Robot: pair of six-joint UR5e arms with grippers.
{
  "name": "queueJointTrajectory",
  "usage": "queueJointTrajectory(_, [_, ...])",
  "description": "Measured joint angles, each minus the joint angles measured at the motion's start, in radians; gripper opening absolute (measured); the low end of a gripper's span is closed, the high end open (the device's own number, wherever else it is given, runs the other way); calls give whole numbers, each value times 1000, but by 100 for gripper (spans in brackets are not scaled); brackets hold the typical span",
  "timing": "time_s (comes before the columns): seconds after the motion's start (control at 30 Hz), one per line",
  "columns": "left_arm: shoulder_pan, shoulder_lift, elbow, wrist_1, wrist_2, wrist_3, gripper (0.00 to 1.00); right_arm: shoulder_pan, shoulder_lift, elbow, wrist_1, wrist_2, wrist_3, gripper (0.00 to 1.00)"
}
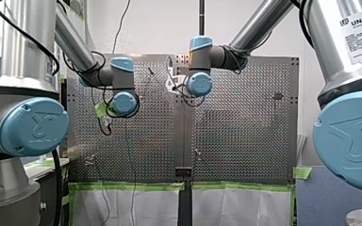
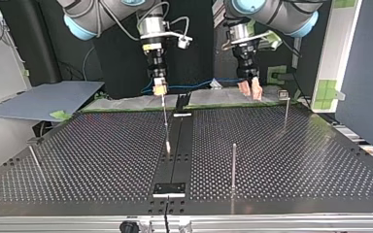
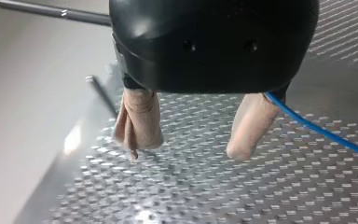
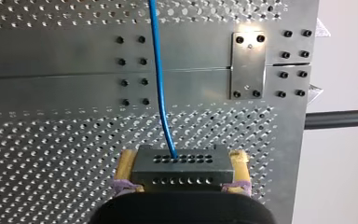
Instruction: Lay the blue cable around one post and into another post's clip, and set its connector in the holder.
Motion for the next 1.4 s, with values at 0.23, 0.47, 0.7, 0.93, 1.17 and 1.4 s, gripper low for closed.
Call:
queueJointTrajectory(0.23, [23, 62, 63, -62, -1, -12, 100, -20, 0, -56, 56, -7, -2, 0])
queueJointTrajectory(0.47, [39, 126, 126, -126, 12, -9, 100, -34, 0, -117, 117, -35, -4, 0])
queueJointTrajectory(0.7, [56, 180, 193, -193, 60, -8, 100, -43, 0, -188, 188, -52, -11, 0])
queueJointTrajectory(0.93, [78, 169, 250, -250, 103, 2, 100, -51, 0, -243, 243, -55, -18, 0])
queueJointTrajectory(1.17, [93, 150, 309, -309, 128, 13, 100, -62, 1, -304, 304, -71, -19, 0])
queueJointTrajectory(1.4, [117, 142, 371, -371, 186, 9, 100, -74, 4, -364, 364, -92, -19, 0])
